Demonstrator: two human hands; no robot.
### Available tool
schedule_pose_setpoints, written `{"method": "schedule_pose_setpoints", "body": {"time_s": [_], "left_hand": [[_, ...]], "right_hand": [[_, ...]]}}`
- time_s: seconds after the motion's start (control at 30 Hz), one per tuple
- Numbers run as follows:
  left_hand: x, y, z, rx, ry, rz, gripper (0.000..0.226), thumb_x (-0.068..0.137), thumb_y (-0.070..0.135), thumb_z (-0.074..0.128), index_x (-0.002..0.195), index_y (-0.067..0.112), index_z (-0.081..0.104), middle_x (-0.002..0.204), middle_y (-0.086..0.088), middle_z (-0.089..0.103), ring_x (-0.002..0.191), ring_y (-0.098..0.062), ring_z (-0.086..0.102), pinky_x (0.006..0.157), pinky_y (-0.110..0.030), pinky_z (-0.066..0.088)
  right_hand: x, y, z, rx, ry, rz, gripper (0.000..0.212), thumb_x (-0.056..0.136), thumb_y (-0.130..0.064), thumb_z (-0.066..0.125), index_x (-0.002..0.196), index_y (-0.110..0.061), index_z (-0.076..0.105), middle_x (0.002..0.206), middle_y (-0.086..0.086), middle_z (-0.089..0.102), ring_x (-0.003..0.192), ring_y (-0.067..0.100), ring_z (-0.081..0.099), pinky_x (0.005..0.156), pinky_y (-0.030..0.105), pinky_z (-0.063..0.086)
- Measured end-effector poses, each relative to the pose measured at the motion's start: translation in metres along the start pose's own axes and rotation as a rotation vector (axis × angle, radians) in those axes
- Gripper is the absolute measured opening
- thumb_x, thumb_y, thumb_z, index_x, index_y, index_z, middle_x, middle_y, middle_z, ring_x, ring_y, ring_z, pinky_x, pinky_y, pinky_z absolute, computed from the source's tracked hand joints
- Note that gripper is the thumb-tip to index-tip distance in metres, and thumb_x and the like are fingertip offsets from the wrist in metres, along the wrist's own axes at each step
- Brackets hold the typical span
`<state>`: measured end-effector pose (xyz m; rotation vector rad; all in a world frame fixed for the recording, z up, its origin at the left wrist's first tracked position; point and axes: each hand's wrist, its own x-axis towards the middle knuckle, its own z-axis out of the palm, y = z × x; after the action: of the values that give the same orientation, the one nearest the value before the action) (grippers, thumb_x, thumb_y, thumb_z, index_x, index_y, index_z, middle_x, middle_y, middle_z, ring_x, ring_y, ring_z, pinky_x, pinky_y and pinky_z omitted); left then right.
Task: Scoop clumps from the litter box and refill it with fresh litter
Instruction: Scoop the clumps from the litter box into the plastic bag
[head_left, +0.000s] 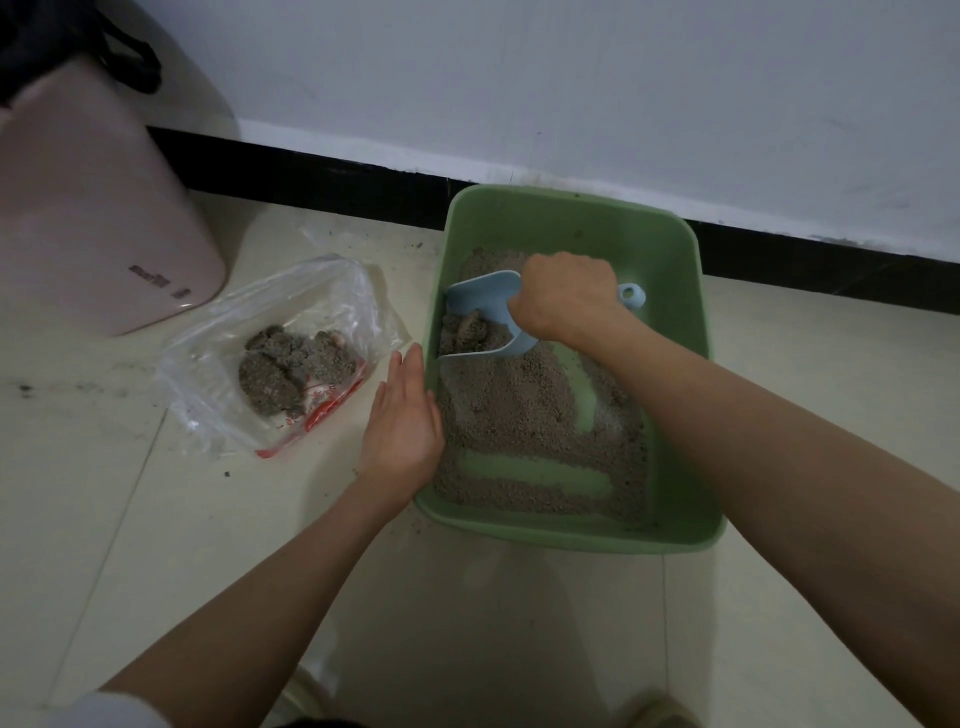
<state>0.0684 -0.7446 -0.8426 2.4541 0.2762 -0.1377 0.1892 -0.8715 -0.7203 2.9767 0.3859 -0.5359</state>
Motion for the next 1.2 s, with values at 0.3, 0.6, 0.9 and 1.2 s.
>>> {"method": "schedule_pose_setpoints", "body": {"time_s": [0.3, 0.6, 0.9, 1.2], "left_hand": [[0.0, 0.0, 0.0, -0.001, -0.013, -0.007, 0.054, 0.099, 0.012, 0.027, 0.149, 0.007, 0.006, 0.156, -0.013, 0.012, 0.145, -0.023, 0.006, 0.118, -0.037, 0.012], [-0.001, 0.002, -0.002, -0.016, -0.015, -0.006, 0.054, 0.099, 0.012, 0.027, 0.149, 0.007, 0.006, 0.156, -0.013, 0.012, 0.145, -0.023, 0.007, 0.118, -0.036, 0.011], [0.001, -0.001, -0.001, -0.007, -0.028, -0.012, 0.054, 0.099, 0.014, 0.026, 0.149, 0.009, 0.006, 0.156, -0.013, 0.012, 0.145, -0.022, 0.007, 0.118, -0.035, 0.011], [0.0, 0.001, -0.002, 0.002, -0.025, -0.011, 0.054, 0.099, 0.014, 0.027, 0.149, 0.009, 0.005, 0.156, -0.012, 0.011, 0.145, -0.021, 0.007, 0.118, -0.033, 0.01]], "right_hand": [[0.021, 0.0, 0.002, -0.052, 0.039, -0.043, 0.032, 0.089, -0.015, 0.044, 0.058, -0.014, 0.036, 0.056, -0.002, 0.035, 0.049, 0.013, 0.03, 0.048, 0.022, 0.024], [0.026, 0.032, 0.03, 0.083, 0.085, -0.035, 0.033, 0.087, -0.022, 0.045, 0.056, -0.015, 0.037, 0.053, -0.002, 0.036, 0.047, 0.014, 0.031, 0.051, 0.022, 0.03], [0.019, 0.064, 0.079, 0.29, 0.068, 0.009, 0.027, 0.09, -0.024, 0.044, 0.066, -0.012, 0.045, 0.059, 0.003, 0.045, 0.06, 0.022, 0.045, 0.051, 0.023, 0.029], [0.017, 0.077, 0.11, 0.636, -0.181, 0.102, 0.033, 0.095, -0.019, 0.04, 0.103, 0.009, 0.057, 0.094, 0.029, 0.064, 0.07, 0.021, 0.048, 0.064, 0.031, 0.035]]}}
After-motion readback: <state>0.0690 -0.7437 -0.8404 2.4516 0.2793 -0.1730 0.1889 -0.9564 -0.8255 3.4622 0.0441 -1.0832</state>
